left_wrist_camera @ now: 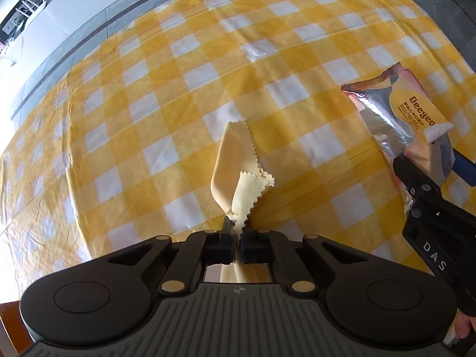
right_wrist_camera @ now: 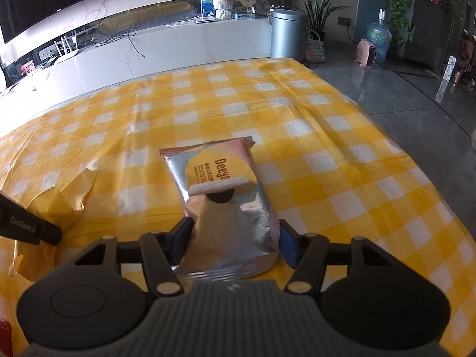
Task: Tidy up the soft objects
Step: 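Grasp the yellow zigzag-edged cloth with the left tool while the right tool grasps the silver snack bag, then drop the yellow cloth into the box with the left tool while the right tool drops the snack bag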
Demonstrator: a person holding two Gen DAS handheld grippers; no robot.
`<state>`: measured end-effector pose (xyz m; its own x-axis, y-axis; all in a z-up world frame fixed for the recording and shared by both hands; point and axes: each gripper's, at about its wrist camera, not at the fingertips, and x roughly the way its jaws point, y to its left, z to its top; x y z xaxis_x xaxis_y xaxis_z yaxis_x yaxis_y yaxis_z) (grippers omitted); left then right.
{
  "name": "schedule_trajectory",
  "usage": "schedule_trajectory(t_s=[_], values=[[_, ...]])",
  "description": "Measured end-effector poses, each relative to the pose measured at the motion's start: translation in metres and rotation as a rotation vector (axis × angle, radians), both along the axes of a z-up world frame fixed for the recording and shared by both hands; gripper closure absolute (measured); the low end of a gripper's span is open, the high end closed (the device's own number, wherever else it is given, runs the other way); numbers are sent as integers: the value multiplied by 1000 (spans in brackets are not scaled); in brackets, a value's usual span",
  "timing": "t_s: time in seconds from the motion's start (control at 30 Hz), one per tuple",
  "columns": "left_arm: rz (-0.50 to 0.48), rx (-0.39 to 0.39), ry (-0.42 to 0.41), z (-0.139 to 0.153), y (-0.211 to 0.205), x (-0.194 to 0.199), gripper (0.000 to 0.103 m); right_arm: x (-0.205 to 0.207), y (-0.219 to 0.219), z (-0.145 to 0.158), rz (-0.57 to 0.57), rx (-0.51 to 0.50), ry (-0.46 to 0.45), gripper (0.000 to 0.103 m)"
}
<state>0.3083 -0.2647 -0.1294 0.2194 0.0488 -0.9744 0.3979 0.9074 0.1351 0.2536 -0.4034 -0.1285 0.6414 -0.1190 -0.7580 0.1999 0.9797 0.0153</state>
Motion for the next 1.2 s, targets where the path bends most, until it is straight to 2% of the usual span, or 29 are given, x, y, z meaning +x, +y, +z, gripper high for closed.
schedule_trajectory(t_s=[0.13, 0.27, 0.43, 0.5, 0.6, 0.73, 0.87, 0.97, 1.07, 1.2], values=[[-4, -87, -38, 32, 6, -18, 99, -5, -7, 5, -9, 38, -14, 51], [-21, -121, -108, 77, 26, -41, 99, -14, -15, 18, -5, 131, -80, 52], [86, -263, -253, 145, 87, -72, 99, -22, -8, 41, 42, 193, -161, 52], [101, -279, -319, 166, 111, -88, 99, -27, 0, 51, 76, 189, -187, 52], [101, -245, -427, 188, 152, -125, 99, -40, 16, 72, 139, 187, -231, 52], [144, -212, -439, 184, 201, -171, 99, -63, 38, 102, 238, 250, -306, 52], [198, -160, -442, 158, 242, -200, 99, -89, 78, 135, 332, 282, -394, 52], [243, -152, -404, 138, 269, -211, 99, -103, 117, 152, 424, 304, -437, 52], [264, -160, -353, 124, 292, -222, 99, -113, 163, 161, 552, 314, -439, 52], [256, -131, -338, 112, 307, -233, 96, -127, 227, 159, 766, 269, -379, 52]])
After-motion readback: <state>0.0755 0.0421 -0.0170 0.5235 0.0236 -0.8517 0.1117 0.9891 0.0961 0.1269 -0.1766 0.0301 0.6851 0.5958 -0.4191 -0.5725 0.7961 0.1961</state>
